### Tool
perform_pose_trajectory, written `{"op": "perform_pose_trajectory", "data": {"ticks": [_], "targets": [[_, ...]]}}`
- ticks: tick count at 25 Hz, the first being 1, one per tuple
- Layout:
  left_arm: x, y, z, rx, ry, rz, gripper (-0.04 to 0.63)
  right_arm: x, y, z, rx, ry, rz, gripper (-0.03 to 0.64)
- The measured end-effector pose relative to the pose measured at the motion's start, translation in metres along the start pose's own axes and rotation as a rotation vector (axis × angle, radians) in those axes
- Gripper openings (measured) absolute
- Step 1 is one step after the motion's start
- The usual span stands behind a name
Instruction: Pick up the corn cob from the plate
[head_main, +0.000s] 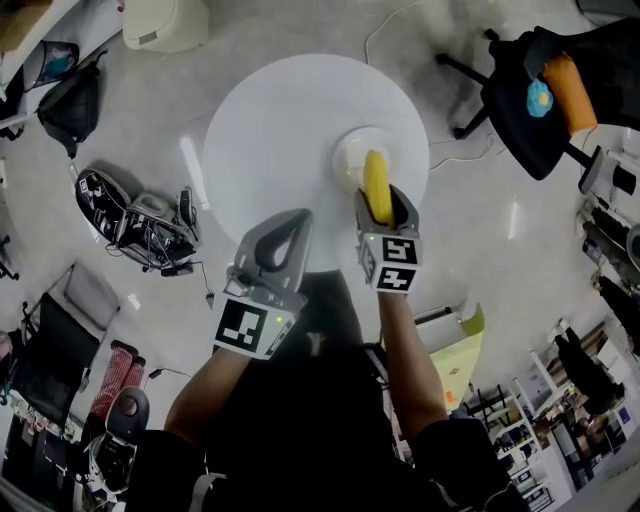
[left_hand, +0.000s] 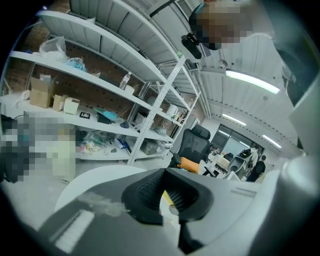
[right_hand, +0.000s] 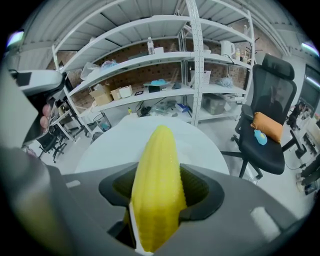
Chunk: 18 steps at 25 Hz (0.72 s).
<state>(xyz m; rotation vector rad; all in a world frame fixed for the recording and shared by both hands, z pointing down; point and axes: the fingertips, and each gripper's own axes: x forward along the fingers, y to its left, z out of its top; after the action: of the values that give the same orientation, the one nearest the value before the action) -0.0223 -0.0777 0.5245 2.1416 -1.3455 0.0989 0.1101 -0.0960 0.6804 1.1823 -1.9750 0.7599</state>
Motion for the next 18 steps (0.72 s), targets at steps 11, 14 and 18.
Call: {"op": "perform_pose_trajectory", "data": {"ticks": [11,14,18], "targets": [[-0.031,-0.022,0.040,0.035,-0.066,-0.030,0.005,-0.055,0.024,0.025,0.027,-0.078,-0.017,0.245],[-0.040,-0.030,0.052,0.051,-0.085,-0.045,0.005,-0.071,0.031,0.035,0.024,-0.105,-0.021,0.245],[-0.053,-0.037,0.068,0.067,-0.117,-0.058,0.005,-0.090,0.042,0.046,0.025,-0.142,-0.030,0.245]]}}
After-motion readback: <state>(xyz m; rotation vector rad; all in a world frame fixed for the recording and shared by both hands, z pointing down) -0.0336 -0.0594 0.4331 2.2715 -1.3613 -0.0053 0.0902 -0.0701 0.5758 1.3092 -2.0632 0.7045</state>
